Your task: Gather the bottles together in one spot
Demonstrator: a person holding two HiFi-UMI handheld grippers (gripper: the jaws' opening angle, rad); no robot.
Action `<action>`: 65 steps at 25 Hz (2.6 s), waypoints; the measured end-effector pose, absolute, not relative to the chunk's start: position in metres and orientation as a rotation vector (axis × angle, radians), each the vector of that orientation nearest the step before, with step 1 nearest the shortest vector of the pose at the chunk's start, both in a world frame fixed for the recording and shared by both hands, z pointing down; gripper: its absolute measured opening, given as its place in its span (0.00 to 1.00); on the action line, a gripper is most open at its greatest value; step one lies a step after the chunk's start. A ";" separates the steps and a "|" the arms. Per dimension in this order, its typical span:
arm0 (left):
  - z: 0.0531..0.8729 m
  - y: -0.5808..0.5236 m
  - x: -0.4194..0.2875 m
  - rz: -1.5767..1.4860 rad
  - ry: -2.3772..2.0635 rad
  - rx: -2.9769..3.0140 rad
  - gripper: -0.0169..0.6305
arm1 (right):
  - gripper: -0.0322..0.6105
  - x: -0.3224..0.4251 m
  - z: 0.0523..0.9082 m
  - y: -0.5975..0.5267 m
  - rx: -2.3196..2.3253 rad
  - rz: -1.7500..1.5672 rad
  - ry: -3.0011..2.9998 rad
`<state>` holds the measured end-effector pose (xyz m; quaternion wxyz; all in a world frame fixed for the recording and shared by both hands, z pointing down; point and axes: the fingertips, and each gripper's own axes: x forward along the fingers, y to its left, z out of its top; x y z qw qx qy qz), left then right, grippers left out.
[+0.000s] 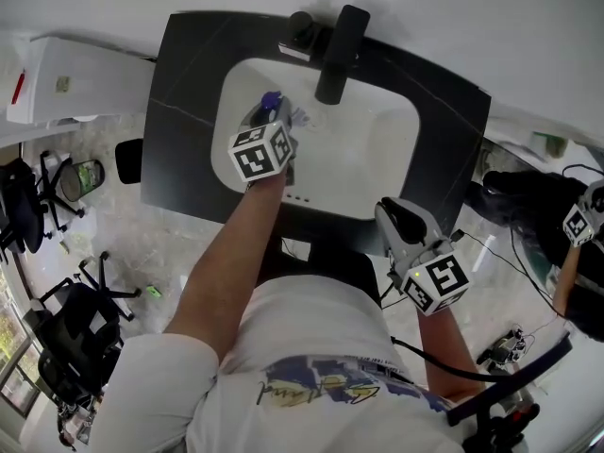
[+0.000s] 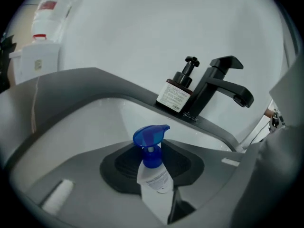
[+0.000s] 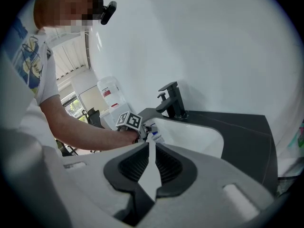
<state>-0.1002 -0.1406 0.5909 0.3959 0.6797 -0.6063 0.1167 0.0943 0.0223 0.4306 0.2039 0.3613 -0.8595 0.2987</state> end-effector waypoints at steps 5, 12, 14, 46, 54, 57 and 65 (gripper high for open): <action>0.579 -0.144 -0.098 0.430 -1.507 1.897 0.22 | 0.12 0.086 0.431 0.022 1.014 0.827 -2.404; 0.538 -0.150 -0.098 0.518 -1.445 2.129 0.22 | 0.12 0.077 0.432 0.025 1.030 0.821 -2.413; 0.522 -0.153 -0.103 0.535 -1.425 2.187 0.22 | 0.12 0.071 0.430 0.027 1.037 0.817 -2.416; 0.425 -0.290 -0.128 0.619 -1.332 2.654 0.22 | 0.12 0.068 0.423 0.045 1.190 0.825 -2.334; 0.430 -0.289 -0.117 0.649 -1.289 2.695 0.22 | 0.12 0.076 0.424 0.040 1.186 0.832 -2.338; 0.430 -0.288 -0.116 0.629 -1.290 2.692 0.23 | 0.12 0.077 0.423 0.038 1.181 0.827 -2.342; 0.426 -0.293 -0.121 0.603 -1.347 2.672 0.37 | 0.12 0.079 0.423 0.036 1.163 0.828 -2.347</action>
